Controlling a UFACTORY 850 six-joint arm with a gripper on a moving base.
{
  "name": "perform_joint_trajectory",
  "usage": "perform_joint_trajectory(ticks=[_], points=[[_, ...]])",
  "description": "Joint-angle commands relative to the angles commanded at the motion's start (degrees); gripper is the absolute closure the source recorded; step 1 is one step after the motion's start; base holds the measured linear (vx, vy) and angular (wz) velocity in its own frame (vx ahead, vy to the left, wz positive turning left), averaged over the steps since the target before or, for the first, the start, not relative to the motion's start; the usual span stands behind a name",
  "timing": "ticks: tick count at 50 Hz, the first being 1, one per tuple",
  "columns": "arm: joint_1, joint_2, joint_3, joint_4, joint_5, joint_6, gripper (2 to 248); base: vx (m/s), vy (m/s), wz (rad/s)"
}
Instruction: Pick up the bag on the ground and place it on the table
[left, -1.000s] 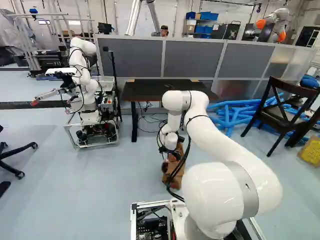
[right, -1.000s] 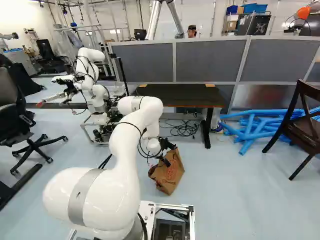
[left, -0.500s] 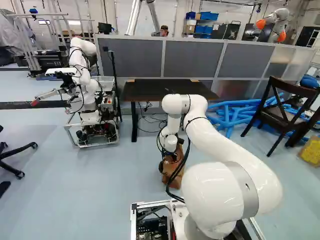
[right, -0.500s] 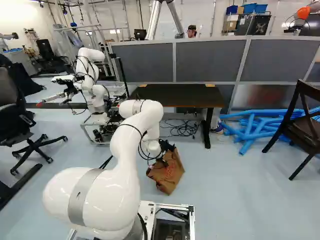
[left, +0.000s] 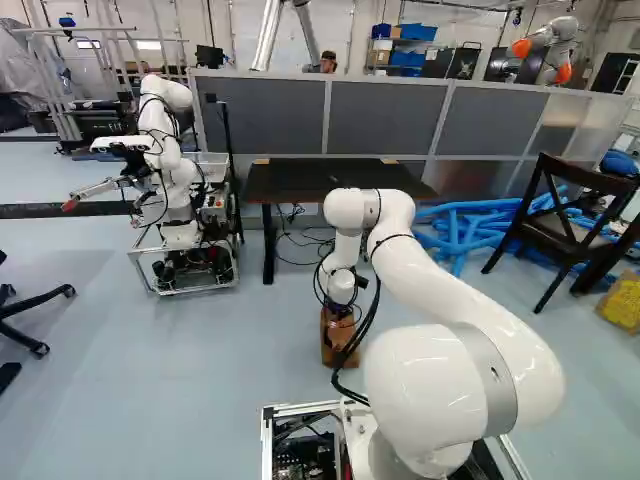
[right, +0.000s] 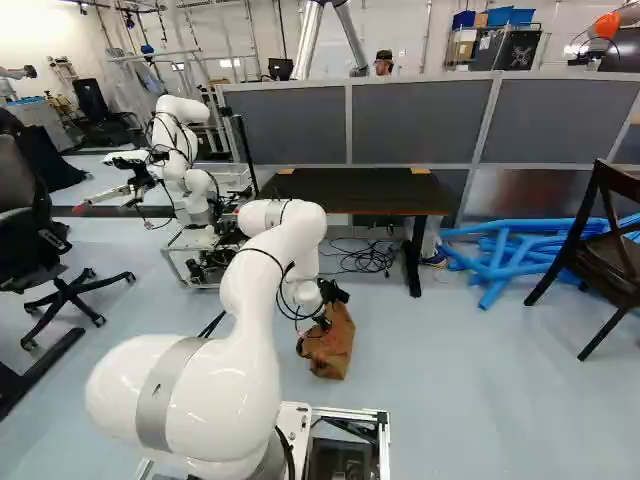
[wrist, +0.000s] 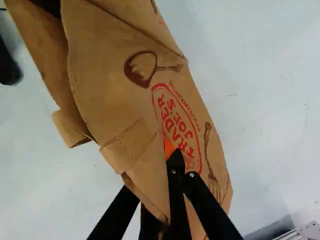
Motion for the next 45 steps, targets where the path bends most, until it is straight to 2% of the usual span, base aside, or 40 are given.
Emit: perform_joint_trajectory(ticks=[11, 29, 45], points=[[0.0, 0.67, 0.65, 0.0, 0.0, 0.0, 228, 0.0, 0.0, 0.0], [0.0, 4.38, 4.19, 0.08, -0.51, 0.0, 228, 0.0, 0.0, 0.0], [0.0, 7.84, 7.38, 1.76, -1.94, 0.0, 228, 0.0, 0.0, 0.0]])
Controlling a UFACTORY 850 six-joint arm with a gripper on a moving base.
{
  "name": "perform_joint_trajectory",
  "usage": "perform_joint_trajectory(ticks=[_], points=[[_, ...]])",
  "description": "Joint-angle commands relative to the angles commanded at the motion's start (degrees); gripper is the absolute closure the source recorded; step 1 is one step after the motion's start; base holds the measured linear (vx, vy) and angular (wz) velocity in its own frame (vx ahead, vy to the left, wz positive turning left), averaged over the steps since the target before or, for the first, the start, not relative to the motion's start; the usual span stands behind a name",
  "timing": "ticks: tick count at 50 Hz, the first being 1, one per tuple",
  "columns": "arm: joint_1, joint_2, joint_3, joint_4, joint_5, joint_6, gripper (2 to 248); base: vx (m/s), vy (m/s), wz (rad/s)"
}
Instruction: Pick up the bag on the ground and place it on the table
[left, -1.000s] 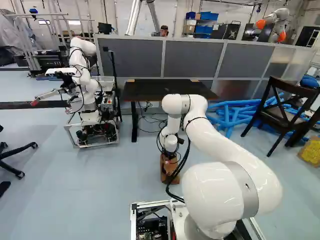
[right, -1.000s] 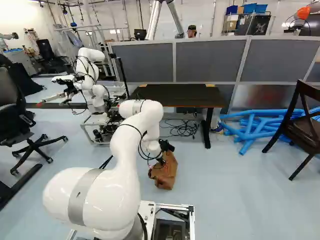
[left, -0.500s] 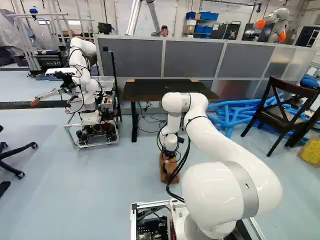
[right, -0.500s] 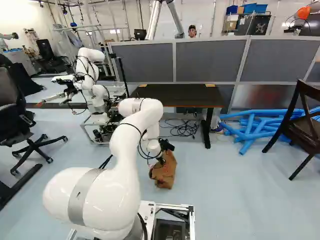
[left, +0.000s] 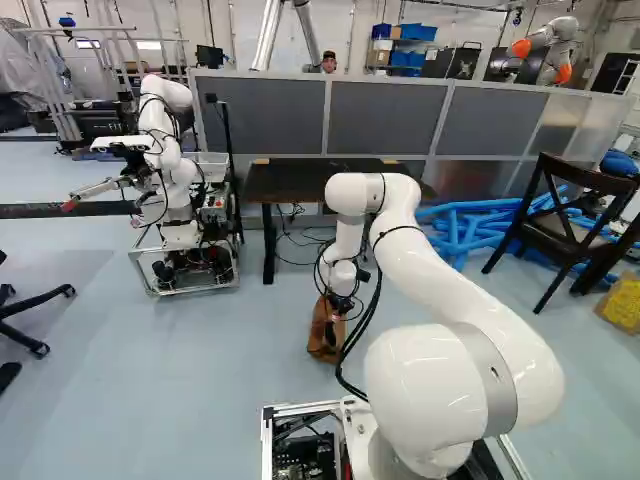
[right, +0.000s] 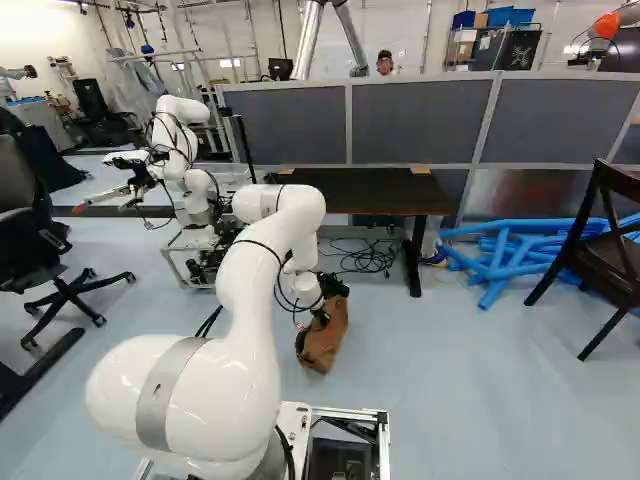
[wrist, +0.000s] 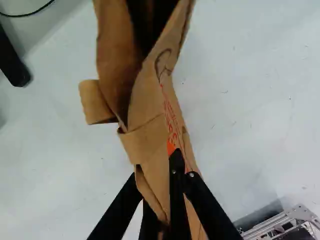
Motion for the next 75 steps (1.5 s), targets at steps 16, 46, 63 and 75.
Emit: perform_joint_trajectory(ticks=[16, 46, 63, 75], points=[[0.0, 3.46, 3.08, 0.69, -0.54, 0.0, 228, 0.0, 0.0, 0.0], [-0.01, 9.92, 8.57, -1.02, -0.55, 0.0, 228, 0.0, 0.0, 0.0], [-0.01, 13.59, 11.51, -2.49, -0.55, 0.0, 228, 0.0, 0.0, 0.0], [-0.01, 16.18, 13.53, -3.59, -0.55, 0.0, 228, 0.0, 0.0, 0.0]])
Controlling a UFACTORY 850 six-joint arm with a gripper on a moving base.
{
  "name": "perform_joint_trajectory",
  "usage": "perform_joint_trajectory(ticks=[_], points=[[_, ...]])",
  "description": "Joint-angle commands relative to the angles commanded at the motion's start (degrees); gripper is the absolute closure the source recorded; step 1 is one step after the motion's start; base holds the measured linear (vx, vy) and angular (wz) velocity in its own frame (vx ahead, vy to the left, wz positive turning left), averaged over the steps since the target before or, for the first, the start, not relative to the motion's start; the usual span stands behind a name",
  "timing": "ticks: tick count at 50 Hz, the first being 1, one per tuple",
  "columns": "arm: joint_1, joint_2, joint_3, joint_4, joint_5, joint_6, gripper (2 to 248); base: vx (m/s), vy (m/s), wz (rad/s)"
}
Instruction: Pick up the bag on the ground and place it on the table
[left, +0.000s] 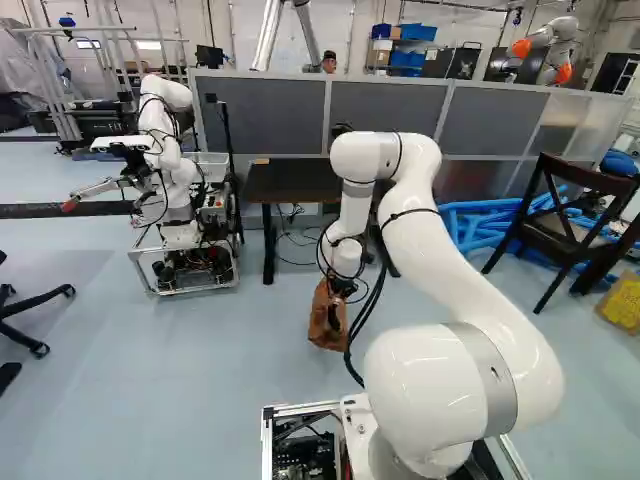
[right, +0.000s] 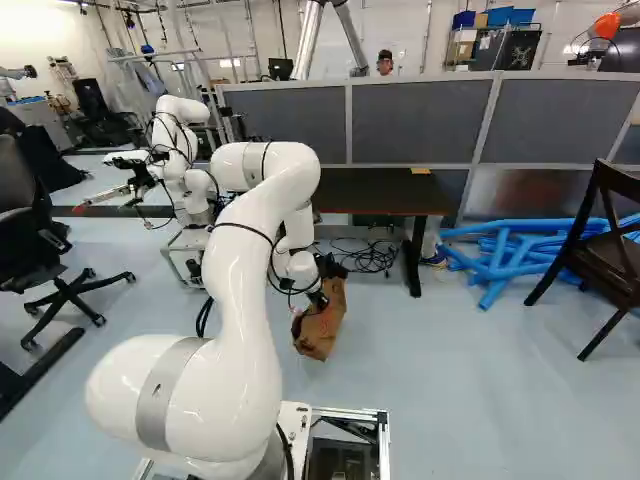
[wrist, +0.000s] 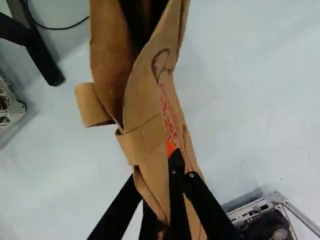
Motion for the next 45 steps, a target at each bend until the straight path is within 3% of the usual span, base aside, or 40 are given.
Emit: perform_joint_trajectory(ticks=[45], points=[[0.0, 9.79, 7.1, -2.75, -0.75, 0.0, 228, 0.0, 0.0, 0.0]])
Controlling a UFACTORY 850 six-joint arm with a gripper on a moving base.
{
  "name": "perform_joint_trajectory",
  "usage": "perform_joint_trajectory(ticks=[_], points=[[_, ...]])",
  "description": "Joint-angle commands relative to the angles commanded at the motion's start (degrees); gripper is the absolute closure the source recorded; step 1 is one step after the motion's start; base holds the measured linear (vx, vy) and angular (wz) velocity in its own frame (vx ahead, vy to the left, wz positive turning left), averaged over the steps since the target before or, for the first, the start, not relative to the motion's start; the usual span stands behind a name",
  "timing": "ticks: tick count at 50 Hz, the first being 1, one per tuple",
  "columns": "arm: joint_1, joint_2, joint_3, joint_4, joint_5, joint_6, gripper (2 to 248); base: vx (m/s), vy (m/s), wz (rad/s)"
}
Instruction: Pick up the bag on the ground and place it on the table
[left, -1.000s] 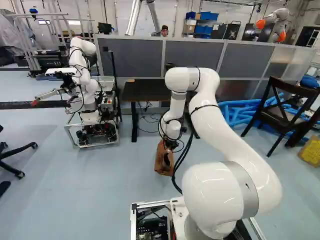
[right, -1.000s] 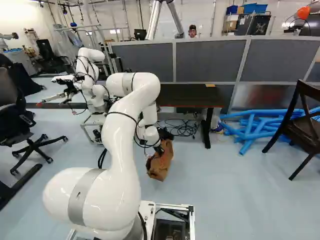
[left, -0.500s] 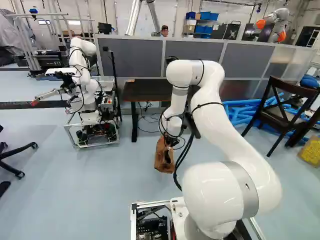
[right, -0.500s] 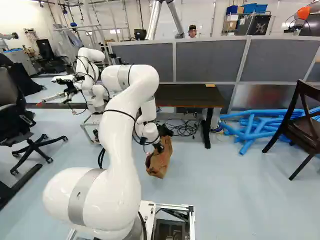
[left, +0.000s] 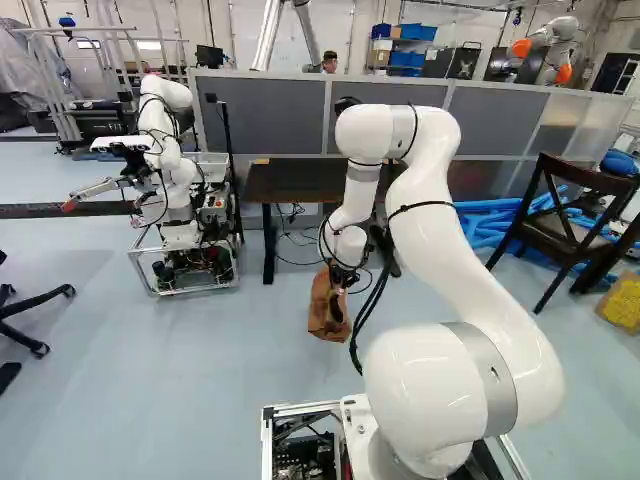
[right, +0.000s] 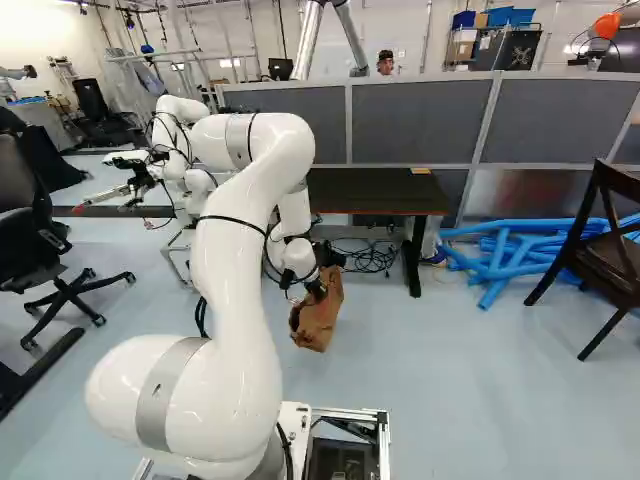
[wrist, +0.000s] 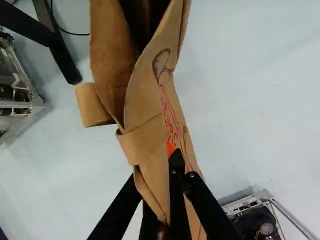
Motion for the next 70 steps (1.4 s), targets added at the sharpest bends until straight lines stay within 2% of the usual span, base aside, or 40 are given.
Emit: perform_joint_trajectory(ticks=[15, 70], points=[[0.0, 3.2, 1.96, 0.0, -1.19, 0.0, 228, 0.0, 0.0, 0.0], [0.08, 13.67, 5.62, 0.0, -10.02, 0.0, 228, 0.0, 0.0, 0.0]])
